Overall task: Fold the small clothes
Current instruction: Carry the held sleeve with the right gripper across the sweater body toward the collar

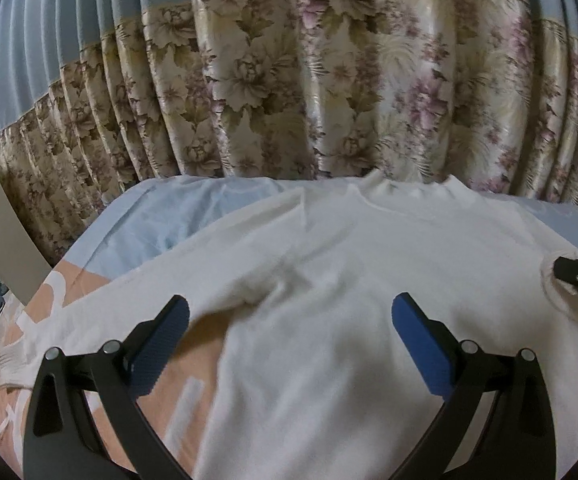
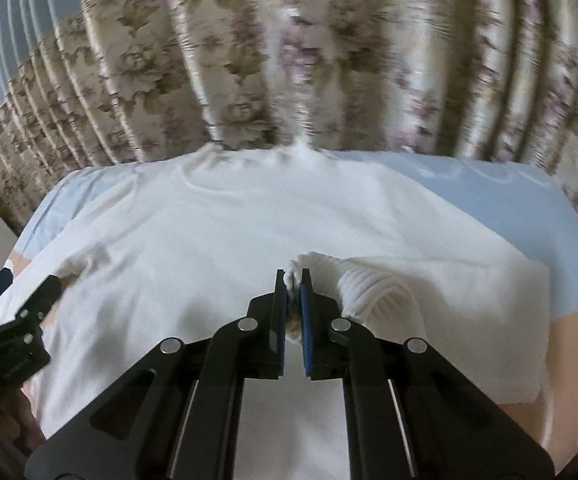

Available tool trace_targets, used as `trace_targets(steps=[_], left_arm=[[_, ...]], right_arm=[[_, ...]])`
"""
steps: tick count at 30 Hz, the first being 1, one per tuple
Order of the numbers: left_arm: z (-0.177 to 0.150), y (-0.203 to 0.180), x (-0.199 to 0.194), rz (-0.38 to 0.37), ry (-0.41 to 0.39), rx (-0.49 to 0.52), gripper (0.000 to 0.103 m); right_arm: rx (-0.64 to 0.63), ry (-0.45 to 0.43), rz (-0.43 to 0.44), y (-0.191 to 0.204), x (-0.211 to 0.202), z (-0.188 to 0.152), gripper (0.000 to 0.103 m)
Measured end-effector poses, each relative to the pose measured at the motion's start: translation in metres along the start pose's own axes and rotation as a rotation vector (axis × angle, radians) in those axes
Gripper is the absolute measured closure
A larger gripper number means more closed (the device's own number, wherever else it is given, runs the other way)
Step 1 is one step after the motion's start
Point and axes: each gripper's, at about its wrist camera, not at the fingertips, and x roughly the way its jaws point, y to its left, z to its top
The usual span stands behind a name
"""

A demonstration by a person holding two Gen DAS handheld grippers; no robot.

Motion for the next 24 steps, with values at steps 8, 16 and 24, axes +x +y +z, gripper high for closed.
trace_targets(steps=[8, 16, 24], left_arm=[[0.011, 0.035, 0.03, 0.038, -0.006, 0.021, 0.002], [0.015, 0.077, 0.07, 0.09, 0.038, -0.015, 0.002], [0.025, 0.111, 0.09, 0.098, 0.042, -0.035, 0.002]], right_arm=[[-0.061, 0.032, 0.081, 0.07, 0.044, 0.026, 0.096], [-0.107, 0.042, 0.106, 0.122, 0.067, 0.039, 0.096], [-0.127, 0.061, 0.112, 0.161, 0.087, 0.046, 0.096]])
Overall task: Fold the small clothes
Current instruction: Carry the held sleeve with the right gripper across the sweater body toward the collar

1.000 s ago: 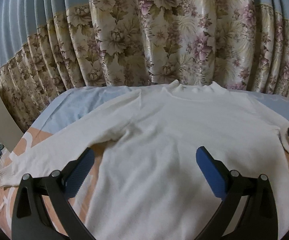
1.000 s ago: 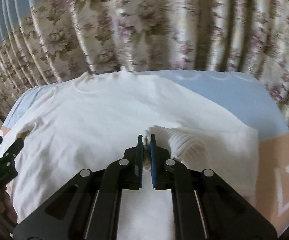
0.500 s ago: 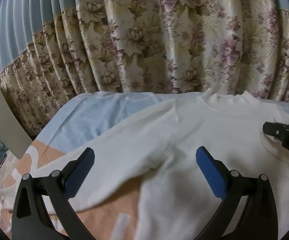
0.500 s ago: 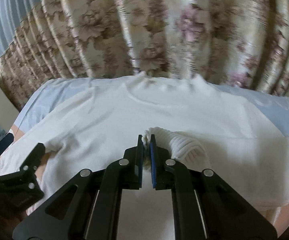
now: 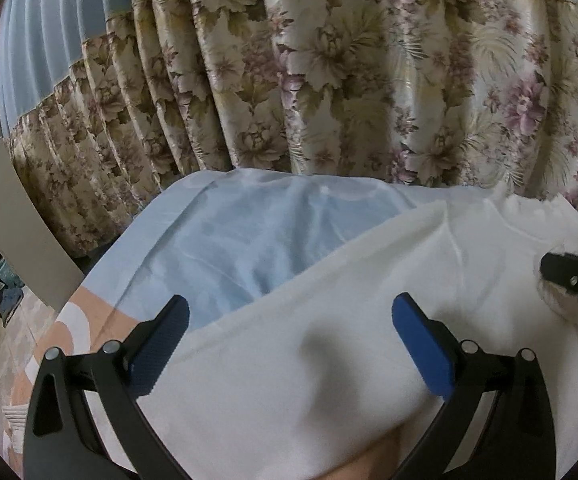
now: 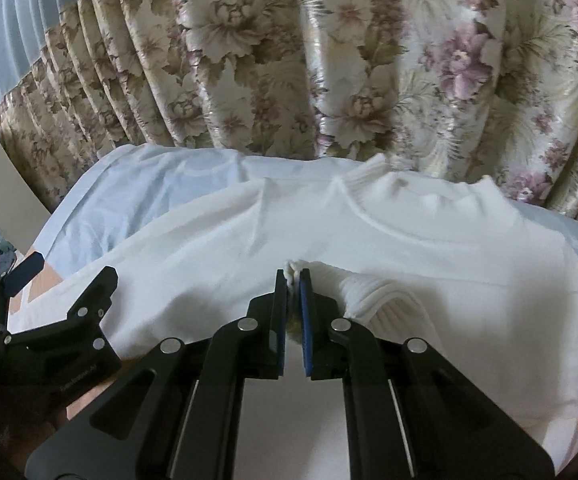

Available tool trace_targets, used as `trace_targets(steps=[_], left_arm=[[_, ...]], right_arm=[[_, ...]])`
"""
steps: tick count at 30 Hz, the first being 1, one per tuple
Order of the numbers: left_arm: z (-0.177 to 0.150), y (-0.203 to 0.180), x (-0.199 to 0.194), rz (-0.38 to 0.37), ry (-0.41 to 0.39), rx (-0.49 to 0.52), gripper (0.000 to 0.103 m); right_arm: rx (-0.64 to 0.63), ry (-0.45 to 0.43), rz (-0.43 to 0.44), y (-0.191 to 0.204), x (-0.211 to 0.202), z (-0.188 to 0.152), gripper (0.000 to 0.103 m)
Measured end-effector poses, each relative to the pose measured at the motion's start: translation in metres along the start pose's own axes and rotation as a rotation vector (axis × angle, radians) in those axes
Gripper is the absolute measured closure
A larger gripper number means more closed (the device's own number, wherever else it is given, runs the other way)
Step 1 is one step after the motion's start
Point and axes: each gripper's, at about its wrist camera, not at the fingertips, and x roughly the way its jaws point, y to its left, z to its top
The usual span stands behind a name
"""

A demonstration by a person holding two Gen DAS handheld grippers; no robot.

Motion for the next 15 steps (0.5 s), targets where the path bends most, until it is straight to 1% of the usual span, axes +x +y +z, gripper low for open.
trace_targets(steps=[6, 10, 12, 13, 14, 15], left_arm=[[-0.002, 0.015, 0.002, 0.014, -0.001, 0.012, 0.002], [-0.003, 0.026, 0.001, 0.018, 0.003, 0.001, 0.002], [-0.005, 0.028, -0.001, 0.012, 0.005, -0.004, 0.002], [-0.006, 0.029, -0.002, 0.01, 0.004, -0.004, 0.002], [-0.006, 0.029, -0.003, 0.012, 0.002, -0.002, 0.002], [-0.006, 0.029, -0.004, 0.014, 0.002, -0.002, 0.002]], right_arm=[[-0.014, 0.031, 0.027, 0.031, 0.024, 0.002, 0.096], [-0.061, 0.043, -0.001, 0.046, 0.036, 0.0, 0.095], [-0.072, 0.057, 0.002, 0.049, 0.039, -0.002, 0.091], [-0.069, 0.068, 0.018, 0.05, 0.04, -0.002, 0.091], [-0.062, 0.077, 0.046, 0.051, 0.04, -0.003, 0.083], [-0.056, 0.08, 0.069, 0.052, 0.038, -0.003, 0.081]])
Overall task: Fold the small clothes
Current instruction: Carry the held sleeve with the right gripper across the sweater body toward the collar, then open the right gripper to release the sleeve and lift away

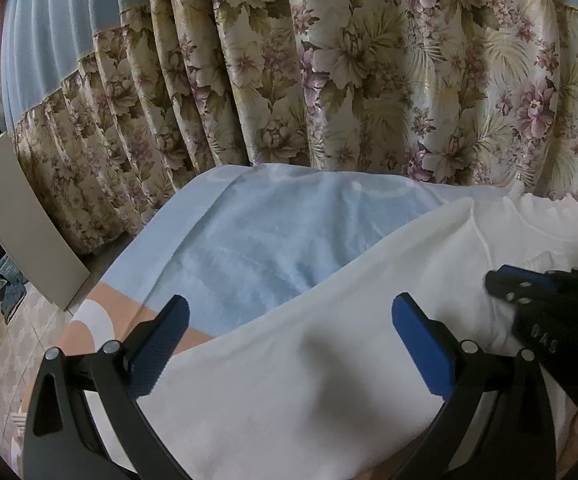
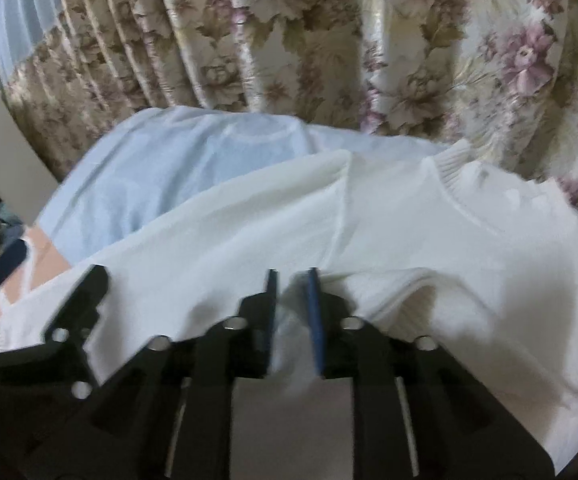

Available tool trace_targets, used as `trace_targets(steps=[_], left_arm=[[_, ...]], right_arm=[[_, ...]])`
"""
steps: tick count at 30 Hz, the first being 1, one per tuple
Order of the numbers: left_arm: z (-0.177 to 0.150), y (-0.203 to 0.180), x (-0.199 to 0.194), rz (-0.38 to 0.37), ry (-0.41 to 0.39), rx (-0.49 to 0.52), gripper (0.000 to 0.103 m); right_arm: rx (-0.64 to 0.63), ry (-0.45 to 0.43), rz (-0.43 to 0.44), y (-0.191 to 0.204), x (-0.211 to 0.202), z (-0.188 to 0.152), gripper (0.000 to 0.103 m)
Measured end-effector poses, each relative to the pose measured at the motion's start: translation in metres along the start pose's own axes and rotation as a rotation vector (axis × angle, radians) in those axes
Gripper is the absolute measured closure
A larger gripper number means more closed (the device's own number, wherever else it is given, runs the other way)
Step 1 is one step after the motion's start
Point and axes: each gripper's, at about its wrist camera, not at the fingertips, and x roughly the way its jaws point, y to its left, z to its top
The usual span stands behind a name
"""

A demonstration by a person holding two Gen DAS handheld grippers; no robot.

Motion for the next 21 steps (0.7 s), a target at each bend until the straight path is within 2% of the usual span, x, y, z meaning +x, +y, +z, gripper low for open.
trace_targets(steps=[3, 6, 8, 10, 13, 16, 21], left_arm=[[-0.002, 0.003, -0.005, 0.001, -0.002, -0.008, 0.002], [-0.002, 0.009, -0.014, 0.0, -0.011, -0.019, 0.002], [-0.001, 0.011, -0.018, 0.005, -0.02, -0.022, 0.002], [-0.001, 0.012, -0.022, 0.006, -0.023, -0.027, 0.002], [-0.001, 0.011, -0.027, 0.001, -0.025, -0.031, 0.002], [-0.002, 0.007, -0.033, -0.003, -0.03, -0.026, 0.002], [-0.004, 0.001, -0.04, -0.005, -0.036, -0.011, 0.002]], right_arm=[[0.039, 0.005, 0.089, -0.001, -0.014, -0.001, 0.081], [0.106, -0.063, 0.122, -0.02, -0.049, 0.0, 0.077], [0.148, -0.103, 0.091, -0.037, -0.065, 0.001, 0.073], [0.191, -0.128, 0.024, -0.057, -0.075, 0.002, 0.072], [0.227, -0.1, -0.075, -0.083, -0.07, 0.001, 0.071], [0.256, -0.054, -0.132, -0.105, -0.058, -0.006, 0.071], [0.269, -0.05, -0.117, -0.113, -0.061, -0.016, 0.071]])
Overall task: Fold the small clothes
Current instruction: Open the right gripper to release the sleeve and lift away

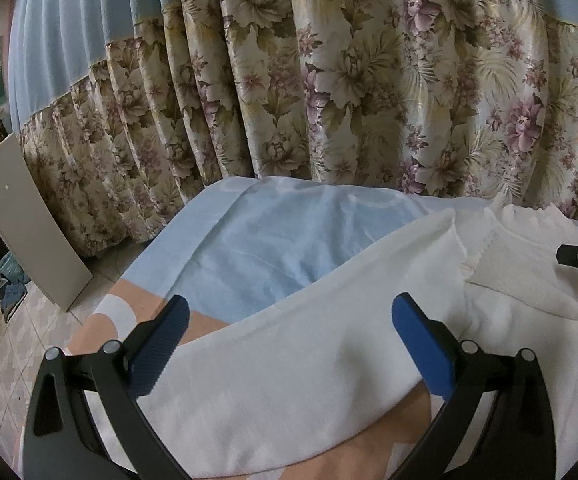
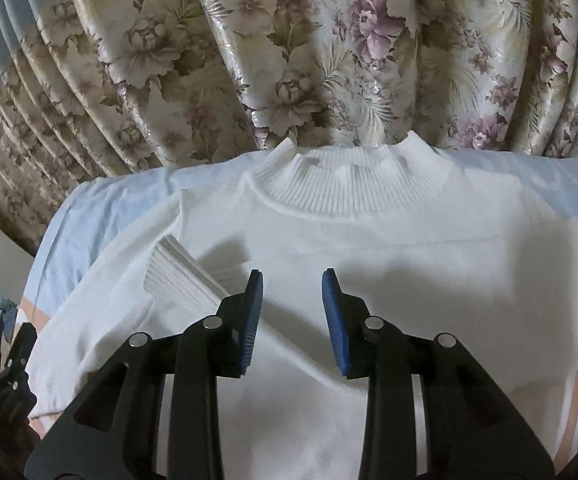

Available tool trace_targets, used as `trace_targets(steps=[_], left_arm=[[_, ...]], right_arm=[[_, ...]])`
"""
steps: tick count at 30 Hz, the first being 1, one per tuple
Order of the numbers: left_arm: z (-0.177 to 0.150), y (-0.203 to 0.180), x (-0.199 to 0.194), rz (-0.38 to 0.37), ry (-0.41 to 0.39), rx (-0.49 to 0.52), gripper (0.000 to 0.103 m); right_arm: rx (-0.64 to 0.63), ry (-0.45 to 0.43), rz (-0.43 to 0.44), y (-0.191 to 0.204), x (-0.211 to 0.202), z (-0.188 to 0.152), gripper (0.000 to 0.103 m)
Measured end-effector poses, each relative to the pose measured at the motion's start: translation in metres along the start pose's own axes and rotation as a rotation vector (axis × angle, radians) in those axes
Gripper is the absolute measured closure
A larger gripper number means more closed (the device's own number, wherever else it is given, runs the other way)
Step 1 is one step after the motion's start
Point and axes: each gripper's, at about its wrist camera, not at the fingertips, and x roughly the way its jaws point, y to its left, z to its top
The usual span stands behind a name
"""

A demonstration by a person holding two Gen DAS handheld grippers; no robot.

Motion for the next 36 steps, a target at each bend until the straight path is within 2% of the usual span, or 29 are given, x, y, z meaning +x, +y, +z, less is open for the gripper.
trace_targets(steps=[3, 8, 11, 13, 15, 19, 26, 29, 31, 32, 36], left_arm=[[0.0, -0.003, -0.002, -0.001, 0.002, 0.007, 0.002], [-0.001, -0.003, -0.008, 0.001, -0.004, 0.004, 0.002], [-0.002, -0.003, -0.008, -0.001, -0.002, 0.001, 0.002], [-0.003, -0.003, -0.009, -0.002, 0.001, 0.002, 0.002], [-0.003, -0.004, -0.01, -0.001, 0.0, 0.002, 0.002], [-0.004, -0.004, -0.011, -0.004, 0.003, 0.005, 0.002], [-0.018, -0.005, -0.022, -0.009, 0.016, 0.005, 0.002], [-0.021, -0.002, -0.028, -0.03, 0.019, -0.002, 0.002], [-0.027, 0.004, -0.032, -0.047, 0.035, -0.023, 0.002], [-0.029, 0.007, -0.033, -0.054, 0.041, -0.029, 0.002], [-0.045, 0.024, -0.049, -0.052, 0.045, -0.053, 0.002]], right_arm=[[-0.008, -0.005, -0.02, -0.003, 0.004, 0.0, 0.071], [-0.027, 0.056, -0.064, -0.009, 0.029, -0.004, 0.071], [-0.042, 0.078, -0.055, -0.007, 0.034, -0.013, 0.07], [-0.052, 0.08, -0.027, -0.003, 0.029, -0.019, 0.069], [-0.07, 0.097, 0.049, 0.003, 0.023, -0.027, 0.068], [-0.132, 0.118, 0.107, 0.014, 0.011, -0.044, 0.068], [-0.133, 0.042, 0.068, 0.018, -0.029, -0.058, 0.067], [-0.13, -0.015, 0.031, 0.02, -0.051, -0.063, 0.062], [-0.12, -0.048, 0.0, 0.021, -0.065, -0.067, 0.051], [-0.113, -0.059, -0.01, 0.021, -0.07, -0.07, 0.042], [-0.091, -0.091, -0.03, 0.022, -0.089, -0.084, 0.039]])
